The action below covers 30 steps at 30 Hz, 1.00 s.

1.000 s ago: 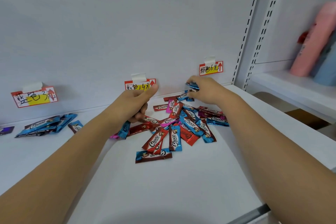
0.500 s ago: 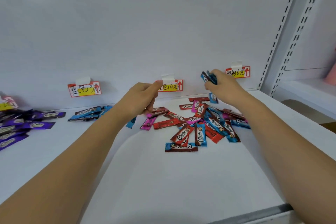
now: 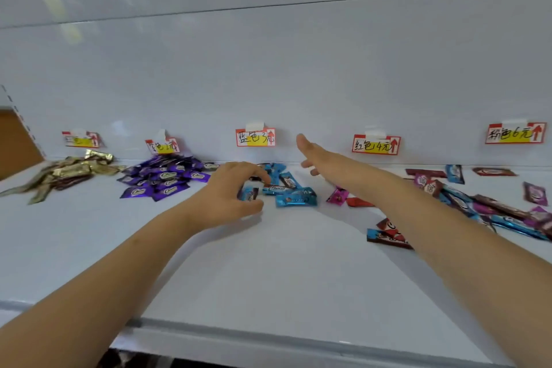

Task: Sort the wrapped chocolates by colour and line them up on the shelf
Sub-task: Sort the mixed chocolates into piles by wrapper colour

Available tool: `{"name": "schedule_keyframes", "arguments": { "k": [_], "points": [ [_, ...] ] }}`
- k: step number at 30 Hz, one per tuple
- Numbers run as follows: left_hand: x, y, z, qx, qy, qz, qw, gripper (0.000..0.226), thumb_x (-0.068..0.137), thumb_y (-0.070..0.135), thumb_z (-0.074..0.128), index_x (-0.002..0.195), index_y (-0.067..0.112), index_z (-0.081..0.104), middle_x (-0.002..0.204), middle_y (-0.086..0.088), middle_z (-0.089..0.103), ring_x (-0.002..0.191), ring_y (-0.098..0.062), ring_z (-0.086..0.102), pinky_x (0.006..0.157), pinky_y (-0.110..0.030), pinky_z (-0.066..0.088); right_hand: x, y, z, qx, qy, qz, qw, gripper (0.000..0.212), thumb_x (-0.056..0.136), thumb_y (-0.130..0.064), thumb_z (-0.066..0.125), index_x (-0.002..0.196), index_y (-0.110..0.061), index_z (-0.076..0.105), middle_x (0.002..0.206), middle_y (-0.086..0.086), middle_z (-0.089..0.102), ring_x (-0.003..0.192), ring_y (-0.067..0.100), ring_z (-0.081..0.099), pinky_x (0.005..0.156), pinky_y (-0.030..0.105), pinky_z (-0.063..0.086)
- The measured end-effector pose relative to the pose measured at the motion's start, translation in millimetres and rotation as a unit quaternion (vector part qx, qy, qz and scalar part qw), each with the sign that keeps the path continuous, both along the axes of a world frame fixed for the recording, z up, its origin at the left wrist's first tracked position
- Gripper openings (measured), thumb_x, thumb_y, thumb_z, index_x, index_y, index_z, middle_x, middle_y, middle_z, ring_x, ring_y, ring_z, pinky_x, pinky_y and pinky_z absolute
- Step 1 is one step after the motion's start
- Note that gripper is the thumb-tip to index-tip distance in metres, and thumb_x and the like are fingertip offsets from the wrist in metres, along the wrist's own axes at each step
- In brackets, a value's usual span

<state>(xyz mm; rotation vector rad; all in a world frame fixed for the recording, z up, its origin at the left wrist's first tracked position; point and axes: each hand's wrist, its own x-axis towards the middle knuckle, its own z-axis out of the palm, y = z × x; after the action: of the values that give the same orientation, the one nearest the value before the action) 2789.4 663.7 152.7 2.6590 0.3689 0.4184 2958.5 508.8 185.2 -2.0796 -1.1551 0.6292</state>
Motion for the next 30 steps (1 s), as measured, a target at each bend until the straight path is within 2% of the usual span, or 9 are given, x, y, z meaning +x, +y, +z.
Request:
{"name": "schedule_keyframes", "arguments": {
  "k": [4, 9, 14, 18, 21, 25, 27, 28, 30],
  "points": [
    [-6, -4, -20, 0.029, 0.08, 0.068, 0.994, 0.08, 0.084, 0.066, 0.057, 0.15, 0.039, 0.022, 0.158, 0.005, 0.019, 0.144, -0.02, 0.016, 0.119, -0.041, 0.02, 38, -17, -25, -0.062, -0.281, -0.078, 0.955, 0.077, 0.092, -0.071, 0.012, 0.154, -0.027, 0.022, 0.156, 0.006, 0.033, 0.142, 0.028, 0.03, 0.113, 0.047, 0.029],
    [35, -24, -32, 0.088, 0.135, 0.163, 0.973, 0.098, 0.074, 0.089, 0.033, 0.154, 0.042, 0.001, 0.164, -0.005, -0.002, 0.15, -0.034, 0.002, 0.118, -0.059, 0.009, 79, -36, -45, -0.138, -0.247, -0.092, 0.955, 0.096, 0.077, -0.086, 0.003, 0.149, -0.03, 0.03, 0.157, 0.005, 0.032, 0.141, 0.031, 0.031, 0.112, 0.056, 0.027],
    [84, -29, -32, 0.092, 0.156, 0.247, 0.952, 0.099, 0.072, 0.092, 0.028, 0.153, 0.04, 0.005, 0.163, -0.008, -0.001, 0.147, -0.043, 0.004, 0.114, -0.063, 0.011, 80, -32, -53, -0.144, -0.256, -0.093, 0.951, 0.079, 0.089, -0.074, 0.007, 0.15, -0.03, 0.031, 0.155, 0.009, 0.033, 0.139, 0.033, 0.031, 0.111, 0.052, 0.029],
    [106, -17, -35, 0.107, 0.115, 0.288, 0.945, 0.089, 0.075, 0.087, 0.036, 0.143, 0.029, 0.034, 0.149, -0.011, 0.026, 0.134, -0.04, 0.029, 0.111, -0.055, 0.022, 83, -32, -54, -0.139, -0.25, -0.074, 0.955, 0.095, 0.071, -0.079, -0.006, 0.15, -0.036, 0.027, 0.154, 0.006, 0.035, 0.137, 0.034, 0.032, 0.109, 0.055, 0.031],
    [113, -2, -36, 0.093, 0.042, 0.304, 0.947, 0.078, 0.078, 0.078, 0.049, 0.128, 0.018, 0.047, 0.129, -0.011, 0.037, 0.117, -0.035, 0.04, 0.1, -0.046, 0.034, 84, -30, -58, -0.146, -0.215, -0.088, 0.962, 0.055, 0.096, -0.055, 0.005, 0.149, -0.041, 0.01, 0.154, 0.007, 0.033, 0.135, 0.036, 0.031, 0.107, 0.055, 0.033],
    [115, 13, -34, 0.072, -0.005, 0.311, 0.948, 0.063, 0.08, 0.062, 0.061, 0.118, 0.014, 0.05, 0.125, -0.011, 0.041, 0.112, -0.035, 0.042, 0.093, -0.044, 0.04, 88, -30, -59, -0.132, -0.182, -0.111, 0.968, 0.052, 0.099, -0.045, 0.01, 0.15, -0.04, 0.005, 0.152, 0.008, 0.033, 0.133, 0.038, 0.032, 0.104, 0.055, 0.036],
    [114, 14, -34, 0.06, -0.022, 0.304, 0.95, 0.062, 0.079, 0.06, 0.064, 0.119, 0.015, 0.051, 0.126, -0.011, 0.042, 0.112, -0.035, 0.043, 0.094, -0.045, 0.041, 83, -30, -55, -0.136, -0.192, -0.102, 0.966, 0.066, 0.09, -0.061, 0.002, 0.151, -0.039, 0.012, 0.151, 0.007, 0.035, 0.134, 0.037, 0.031, 0.106, 0.054, 0.035],
    [112, 14, -34, 0.053, -0.033, 0.301, 0.952, 0.064, 0.078, 0.061, 0.065, 0.121, 0.016, 0.051, 0.126, -0.01, 0.043, 0.113, -0.034, 0.043, 0.096, -0.045, 0.041, 81, -30, -53, -0.146, -0.221, -0.085, 0.961, 0.088, 0.076, -0.072, -0.008, 0.151, -0.037, 0.022, 0.149, 0.007, 0.038, 0.134, 0.035, 0.032, 0.107, 0.054, 0.033],
    [105, 12, -34, 0.047, -0.04, 0.291, 0.955, 0.071, 0.074, 0.068, 0.066, 0.124, 0.02, 0.05, 0.128, -0.007, 0.044, 0.116, -0.033, 0.043, 0.1, -0.046, 0.039, 85, -30, -52, -0.14, -0.255, -0.077, 0.954, 0.118, 0.055, -0.084, -0.021, 0.135, -0.033, 0.048, 0.125, 0.006, 0.051, 0.125, 0.035, 0.039, 0.105, 0.054, 0.034]
  ]
}}
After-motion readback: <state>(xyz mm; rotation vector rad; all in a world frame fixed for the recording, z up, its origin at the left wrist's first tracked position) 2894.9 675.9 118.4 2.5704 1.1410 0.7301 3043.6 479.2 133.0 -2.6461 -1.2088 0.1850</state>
